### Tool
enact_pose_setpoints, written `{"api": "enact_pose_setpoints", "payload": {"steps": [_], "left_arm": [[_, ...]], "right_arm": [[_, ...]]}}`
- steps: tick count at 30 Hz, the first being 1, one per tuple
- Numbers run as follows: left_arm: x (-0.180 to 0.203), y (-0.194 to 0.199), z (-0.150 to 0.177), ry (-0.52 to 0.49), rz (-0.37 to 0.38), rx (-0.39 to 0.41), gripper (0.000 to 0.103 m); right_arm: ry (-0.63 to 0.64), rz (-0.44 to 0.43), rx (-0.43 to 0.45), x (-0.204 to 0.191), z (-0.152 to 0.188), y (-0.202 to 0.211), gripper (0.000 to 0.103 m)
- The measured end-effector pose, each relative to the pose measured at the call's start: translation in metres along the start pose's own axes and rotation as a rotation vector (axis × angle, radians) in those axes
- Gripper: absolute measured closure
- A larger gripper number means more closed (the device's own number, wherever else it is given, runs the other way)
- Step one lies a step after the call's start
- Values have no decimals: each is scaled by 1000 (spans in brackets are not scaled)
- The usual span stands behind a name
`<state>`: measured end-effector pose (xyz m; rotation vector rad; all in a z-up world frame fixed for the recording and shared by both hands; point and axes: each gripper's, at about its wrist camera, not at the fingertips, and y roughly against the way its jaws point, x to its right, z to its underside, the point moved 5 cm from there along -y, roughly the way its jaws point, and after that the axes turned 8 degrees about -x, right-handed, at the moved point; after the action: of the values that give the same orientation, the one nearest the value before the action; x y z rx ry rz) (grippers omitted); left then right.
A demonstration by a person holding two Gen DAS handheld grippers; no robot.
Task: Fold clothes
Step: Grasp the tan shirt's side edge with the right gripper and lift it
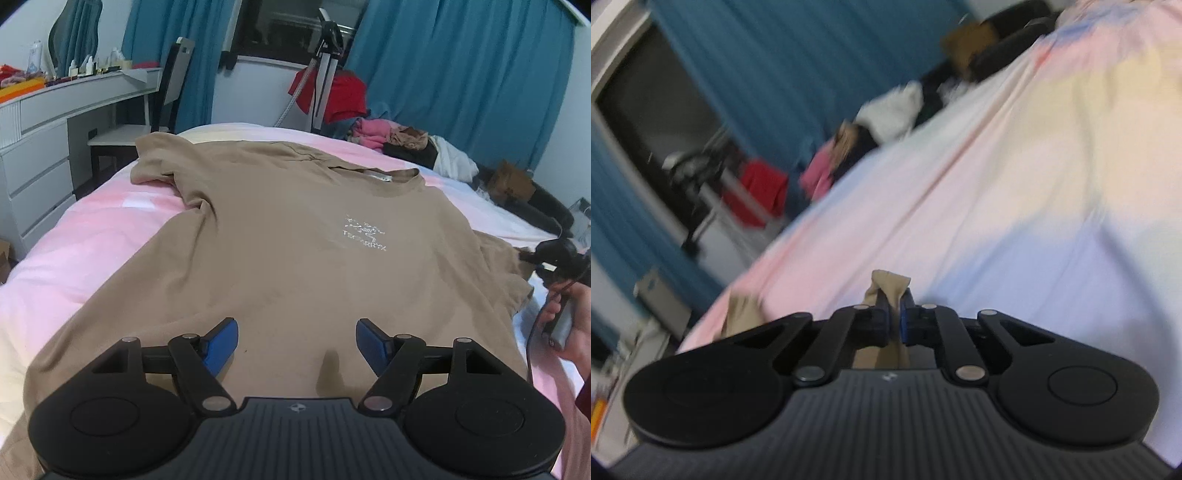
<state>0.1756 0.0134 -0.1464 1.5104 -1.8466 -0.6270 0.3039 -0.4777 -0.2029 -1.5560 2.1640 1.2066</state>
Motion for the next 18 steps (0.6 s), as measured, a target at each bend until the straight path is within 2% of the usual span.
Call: {"api": "enact_pose_setpoints", "payload": {"steps": [5, 7, 8, 10, 13, 18], "left_arm": [[0, 11, 7, -7, 21, -6, 31], [2, 13, 8, -18, 23, -2, 31], [4, 15, 8, -25, 23, 2, 31], [6, 17, 9, -37, 19, 11, 31], [8, 21, 10, -50, 11, 18, 31], [1, 27, 15, -35, -5, 5, 31]], "right_arm": [[7, 71, 135, 3, -22, 18, 92], [-20, 89, 155, 7, -23, 24, 86], [-26, 104, 150, 8, -23, 26, 83], [-26, 123, 133, 8, -18, 32, 62], [-23, 96, 93, 4, -4, 47, 40], [-170, -1, -50, 5, 28, 74, 39]]}}
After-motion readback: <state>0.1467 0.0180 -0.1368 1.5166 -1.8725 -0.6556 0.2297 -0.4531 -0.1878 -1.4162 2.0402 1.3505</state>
